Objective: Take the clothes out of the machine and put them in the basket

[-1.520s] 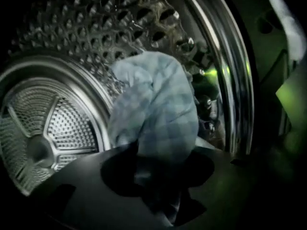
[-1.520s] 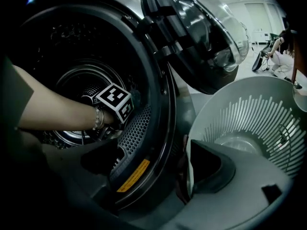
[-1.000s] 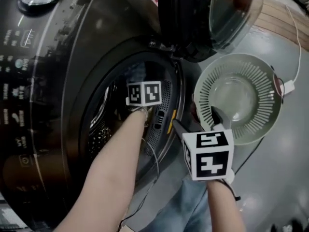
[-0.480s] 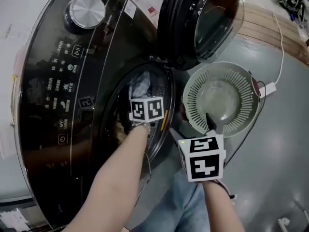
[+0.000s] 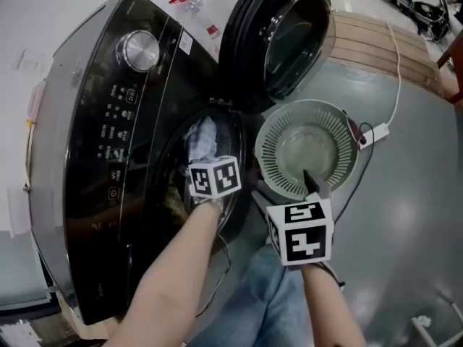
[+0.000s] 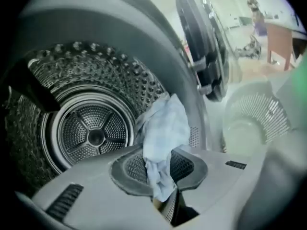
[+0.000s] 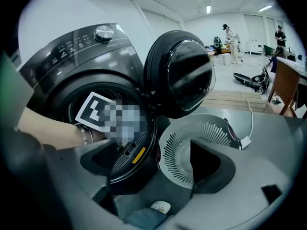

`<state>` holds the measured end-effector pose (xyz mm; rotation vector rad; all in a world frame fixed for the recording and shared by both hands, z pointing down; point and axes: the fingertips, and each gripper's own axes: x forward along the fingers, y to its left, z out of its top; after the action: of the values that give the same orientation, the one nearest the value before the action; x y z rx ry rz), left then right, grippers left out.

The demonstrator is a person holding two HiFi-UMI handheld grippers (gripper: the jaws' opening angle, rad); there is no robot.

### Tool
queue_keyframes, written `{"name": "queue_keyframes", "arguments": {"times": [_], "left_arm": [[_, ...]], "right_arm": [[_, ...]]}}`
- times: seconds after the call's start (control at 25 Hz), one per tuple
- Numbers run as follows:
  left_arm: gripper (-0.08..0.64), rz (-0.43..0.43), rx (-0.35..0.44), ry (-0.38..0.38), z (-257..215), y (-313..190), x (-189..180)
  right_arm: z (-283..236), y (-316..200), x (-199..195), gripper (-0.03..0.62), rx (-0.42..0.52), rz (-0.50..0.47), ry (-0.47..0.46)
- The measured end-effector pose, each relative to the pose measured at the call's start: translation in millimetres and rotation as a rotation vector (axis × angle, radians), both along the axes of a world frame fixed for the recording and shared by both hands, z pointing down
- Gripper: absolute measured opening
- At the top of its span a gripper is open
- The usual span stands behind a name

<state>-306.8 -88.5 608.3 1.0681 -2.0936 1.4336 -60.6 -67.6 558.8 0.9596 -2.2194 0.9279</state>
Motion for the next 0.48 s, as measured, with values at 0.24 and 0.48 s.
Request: {"name": "queue_keyframes", "arguments": {"times": [0.24,0.48], "left_arm": [[0.069,0.119,0.077,0.009,-38.2,2.6,36.2],[0.067,0.175,0.119,0.026,-61.8,6.5,58.9]], "right_arm": [[-22.1,5.5,13.1,0.474,0.001,0.004,-0.026],[-30.1,9.4,23.2,0.474,0.007,-0.01,-0.019]]}}
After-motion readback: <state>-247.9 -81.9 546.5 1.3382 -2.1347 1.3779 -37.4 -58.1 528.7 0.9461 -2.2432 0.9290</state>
